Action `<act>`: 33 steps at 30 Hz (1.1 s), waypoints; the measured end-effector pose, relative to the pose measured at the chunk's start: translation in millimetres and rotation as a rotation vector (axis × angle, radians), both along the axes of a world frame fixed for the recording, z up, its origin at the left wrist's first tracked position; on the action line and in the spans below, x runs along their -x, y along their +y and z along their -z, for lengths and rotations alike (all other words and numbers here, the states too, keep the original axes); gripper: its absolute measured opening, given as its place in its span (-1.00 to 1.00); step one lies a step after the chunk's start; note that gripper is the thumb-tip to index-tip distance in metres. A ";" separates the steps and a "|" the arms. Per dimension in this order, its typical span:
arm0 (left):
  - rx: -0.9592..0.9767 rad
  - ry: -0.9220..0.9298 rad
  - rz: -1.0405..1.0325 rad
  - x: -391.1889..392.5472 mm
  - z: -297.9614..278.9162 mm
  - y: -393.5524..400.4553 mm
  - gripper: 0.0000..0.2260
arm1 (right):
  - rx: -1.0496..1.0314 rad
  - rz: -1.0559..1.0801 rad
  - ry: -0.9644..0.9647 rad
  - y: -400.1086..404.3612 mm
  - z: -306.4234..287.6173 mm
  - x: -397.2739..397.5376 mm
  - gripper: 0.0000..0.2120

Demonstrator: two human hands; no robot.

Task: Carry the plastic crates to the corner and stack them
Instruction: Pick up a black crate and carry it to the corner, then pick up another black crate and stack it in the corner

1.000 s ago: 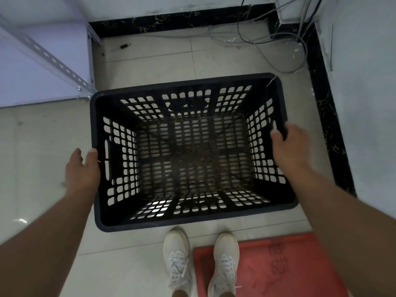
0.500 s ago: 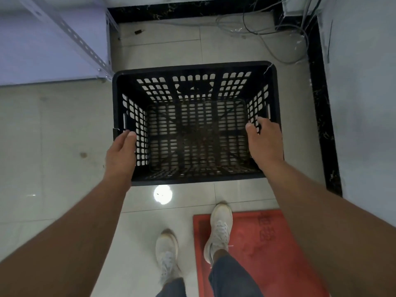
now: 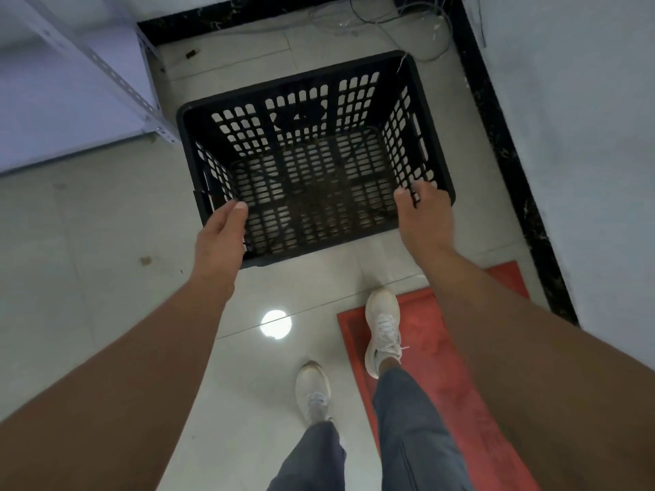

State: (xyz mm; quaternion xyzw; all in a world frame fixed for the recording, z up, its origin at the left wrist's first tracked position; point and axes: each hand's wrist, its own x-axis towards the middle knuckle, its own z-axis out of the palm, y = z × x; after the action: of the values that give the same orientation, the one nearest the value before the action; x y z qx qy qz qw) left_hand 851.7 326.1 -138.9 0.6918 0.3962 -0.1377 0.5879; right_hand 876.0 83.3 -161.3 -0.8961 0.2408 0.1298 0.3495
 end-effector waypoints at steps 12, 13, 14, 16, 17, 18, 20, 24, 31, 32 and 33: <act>0.029 0.014 0.301 59.4 -25.6 -31.7 -0.71 | -0.080 0.275 0.062 -21.6 -38.1 124.7 -0.56; 0.045 0.028 0.314 66.0 -28.8 -39.0 -0.67 | -0.095 0.303 0.064 -26.1 -42.9 135.4 -0.57; 0.062 0.043 0.334 73.0 -32.1 -46.2 -0.65 | -0.109 0.331 0.064 -31.3 -45.8 146.1 -0.57; 0.083 0.067 0.386 86.9 -38.4 -60.1 -0.61 | -0.127 0.386 0.059 -41.2 -51.2 167.5 -0.58; 0.088 0.076 0.407 93.9 -41.6 -67.3 -0.60 | -0.135 0.415 0.053 -45.1 -54.7 178.1 -0.58; 0.092 0.084 0.425 99.8 -44.1 -73.2 -0.59 | -0.152 0.443 0.043 -47.7 -56.2 187.4 -0.58; 0.079 0.086 0.481 115.7 -47.3 -88.2 -0.60 | -0.201 0.514 0.019 -54.0 -61.6 210.3 -0.57; 0.031 0.065 0.582 156.9 -47.4 -123.2 -0.64 | -0.212 0.576 -0.021 -74.9 -64.7 268.0 -0.74; 0.051 0.112 0.786 244.7 -47.8 -190.6 -0.78 | -0.194 0.797 -0.010 -114.3 -70.8 391.9 -0.62; 0.074 0.114 0.804 258.5 -51.1 -200.6 -0.82 | -0.185 0.830 -0.018 -119.1 -72.7 412.2 -0.63; 0.092 0.113 0.828 272.3 -55.6 -209.5 -0.84 | -0.184 0.868 -0.024 -123.0 -75.4 432.2 -0.64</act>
State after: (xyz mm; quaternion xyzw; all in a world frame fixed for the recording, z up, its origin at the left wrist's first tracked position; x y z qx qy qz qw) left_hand 579.4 116.6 -83.3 0.7569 0.1098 -0.4176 0.4906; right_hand 443.8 -39.7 -85.9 -0.6784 0.5783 -0.0184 0.4528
